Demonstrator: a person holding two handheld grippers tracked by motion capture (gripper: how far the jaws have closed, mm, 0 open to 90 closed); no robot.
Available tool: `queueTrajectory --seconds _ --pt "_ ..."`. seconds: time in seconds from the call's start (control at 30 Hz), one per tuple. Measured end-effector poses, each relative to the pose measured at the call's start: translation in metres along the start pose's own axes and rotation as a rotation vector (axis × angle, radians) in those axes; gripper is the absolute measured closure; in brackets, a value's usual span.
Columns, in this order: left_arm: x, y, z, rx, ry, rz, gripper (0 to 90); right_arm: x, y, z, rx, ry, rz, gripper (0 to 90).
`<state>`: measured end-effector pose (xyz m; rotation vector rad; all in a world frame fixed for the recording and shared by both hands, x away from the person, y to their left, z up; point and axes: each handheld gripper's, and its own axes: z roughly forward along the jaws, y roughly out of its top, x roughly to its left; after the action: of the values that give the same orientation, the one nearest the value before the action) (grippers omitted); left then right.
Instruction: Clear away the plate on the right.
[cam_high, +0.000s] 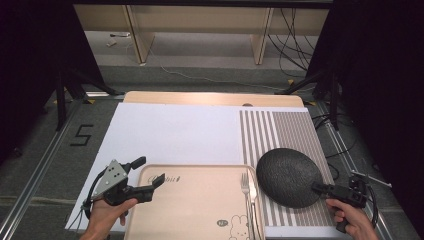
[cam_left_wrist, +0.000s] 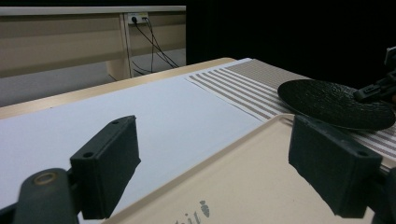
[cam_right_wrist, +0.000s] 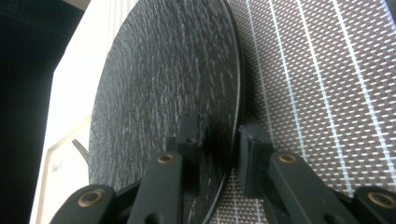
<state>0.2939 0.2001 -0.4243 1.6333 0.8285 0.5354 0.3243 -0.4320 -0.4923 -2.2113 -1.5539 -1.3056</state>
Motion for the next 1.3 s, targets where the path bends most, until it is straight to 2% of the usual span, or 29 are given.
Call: queueTrajectory --seconds 0.27,0.5,0.67,0.77,1.0,1.3 --pt "0.000 0.000 0.000 0.001 -0.001 0.001 15.9 -0.002 0.000 -0.002 -0.009 0.022 0.042 78.5" --pt "0.001 0.000 -0.001 -0.001 0.002 0.000 15.9 -0.001 0.002 -0.007 -0.037 0.083 0.076 83.1" --pt "0.001 0.000 -0.001 -0.001 0.001 -0.001 15.9 -0.004 0.004 -0.012 -0.080 0.141 0.133 87.2" --pt "0.001 0.000 -0.001 -0.001 0.002 0.000 15.9 -0.002 0.004 -0.015 -0.096 0.131 0.114 87.5" --pt "0.001 0.000 -0.001 -0.002 0.002 -0.001 15.9 0.001 0.004 -0.016 -0.104 0.130 0.110 87.8" --pt "0.001 0.000 -0.001 -0.001 0.003 0.001 15.9 0.000 0.002 -0.016 -0.117 0.136 0.142 87.7"
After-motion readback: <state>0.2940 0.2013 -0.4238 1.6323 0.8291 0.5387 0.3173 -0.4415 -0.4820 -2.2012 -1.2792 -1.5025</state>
